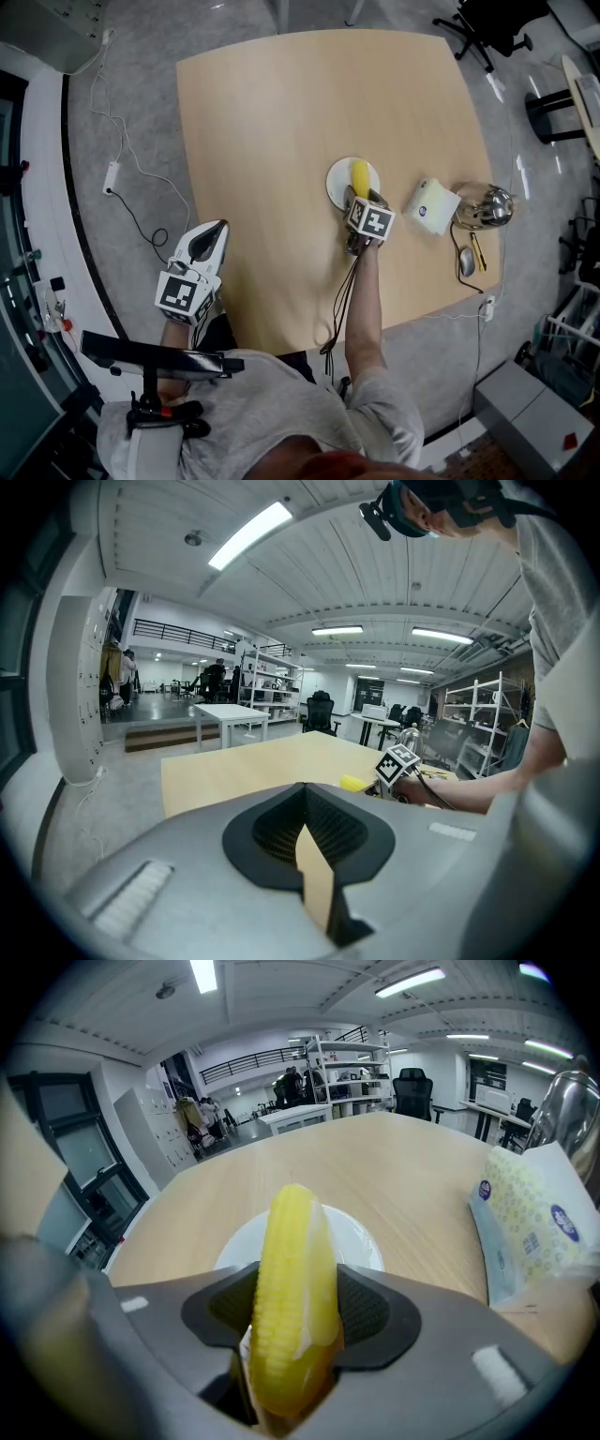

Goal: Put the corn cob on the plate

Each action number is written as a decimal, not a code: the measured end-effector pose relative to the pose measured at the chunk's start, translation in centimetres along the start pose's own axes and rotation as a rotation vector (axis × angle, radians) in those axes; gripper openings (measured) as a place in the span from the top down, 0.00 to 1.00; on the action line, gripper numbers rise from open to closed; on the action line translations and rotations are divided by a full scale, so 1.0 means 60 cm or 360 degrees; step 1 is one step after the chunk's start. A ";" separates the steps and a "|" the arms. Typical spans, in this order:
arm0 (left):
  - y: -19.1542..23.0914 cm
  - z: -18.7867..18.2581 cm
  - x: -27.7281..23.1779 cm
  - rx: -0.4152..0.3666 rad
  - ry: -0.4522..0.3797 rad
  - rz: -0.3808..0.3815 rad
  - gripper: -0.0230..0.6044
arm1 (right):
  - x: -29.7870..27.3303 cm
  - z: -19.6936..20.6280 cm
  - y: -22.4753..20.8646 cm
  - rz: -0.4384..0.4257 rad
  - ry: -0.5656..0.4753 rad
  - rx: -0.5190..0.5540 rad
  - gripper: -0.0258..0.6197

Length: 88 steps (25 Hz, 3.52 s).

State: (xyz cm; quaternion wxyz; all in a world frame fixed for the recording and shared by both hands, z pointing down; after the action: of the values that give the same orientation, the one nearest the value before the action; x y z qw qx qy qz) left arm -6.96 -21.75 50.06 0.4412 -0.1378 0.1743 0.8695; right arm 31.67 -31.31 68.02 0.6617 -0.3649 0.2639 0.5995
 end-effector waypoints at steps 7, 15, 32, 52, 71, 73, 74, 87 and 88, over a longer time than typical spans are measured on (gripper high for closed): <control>-0.001 -0.002 -0.001 -0.0003 -0.0012 0.0004 0.93 | -0.004 -0.003 0.003 0.0029 0.0015 0.0039 0.57; 0.001 -0.003 -0.001 -0.0010 -0.0030 0.0002 0.93 | -0.003 -0.006 -0.001 0.0033 -0.0028 0.0026 0.57; -0.001 -0.014 0.012 -0.0017 -0.0114 0.0017 0.93 | 0.031 -0.024 0.001 0.0045 -0.0143 0.0037 0.55; -0.039 -0.047 0.068 -0.0094 -0.0244 0.0115 0.93 | 0.192 -0.011 0.018 0.0082 -0.0416 -0.0025 0.57; -0.070 -0.062 0.112 -0.0150 -0.0348 0.0259 0.93 | 0.376 0.035 0.066 0.0124 -0.0717 -0.0098 0.58; -0.072 -0.062 0.109 -0.0155 -0.0357 0.0278 0.93 | 0.387 0.039 0.064 0.0139 -0.0739 -0.0107 0.58; -0.073 -0.062 0.109 -0.0158 -0.0362 0.0287 0.93 | 0.393 0.042 0.064 0.0146 -0.0749 -0.0112 0.58; -0.088 -0.064 0.125 -0.0199 -0.0417 0.0422 0.93 | 0.480 0.103 0.090 0.0268 -0.0905 -0.0162 0.62; -0.089 -0.064 0.133 -0.0205 -0.0420 0.0432 0.93 | 0.491 0.110 0.098 0.0277 -0.0922 -0.0168 0.62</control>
State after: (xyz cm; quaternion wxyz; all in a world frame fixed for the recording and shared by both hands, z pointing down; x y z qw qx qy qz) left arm -6.86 -14.69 42.49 0.3290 -0.0257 0.0759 0.9409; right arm 29.50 -8.23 47.80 0.6358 -0.1887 0.0631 0.7458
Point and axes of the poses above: the fingertips, and each gripper's own axes: x backward along the fingers, y to its left, z out of its underside, the point moved 10 cm from there along x, backward along the fingers, and after that the axes turned 4 degrees about x, right-handed, at the moved point
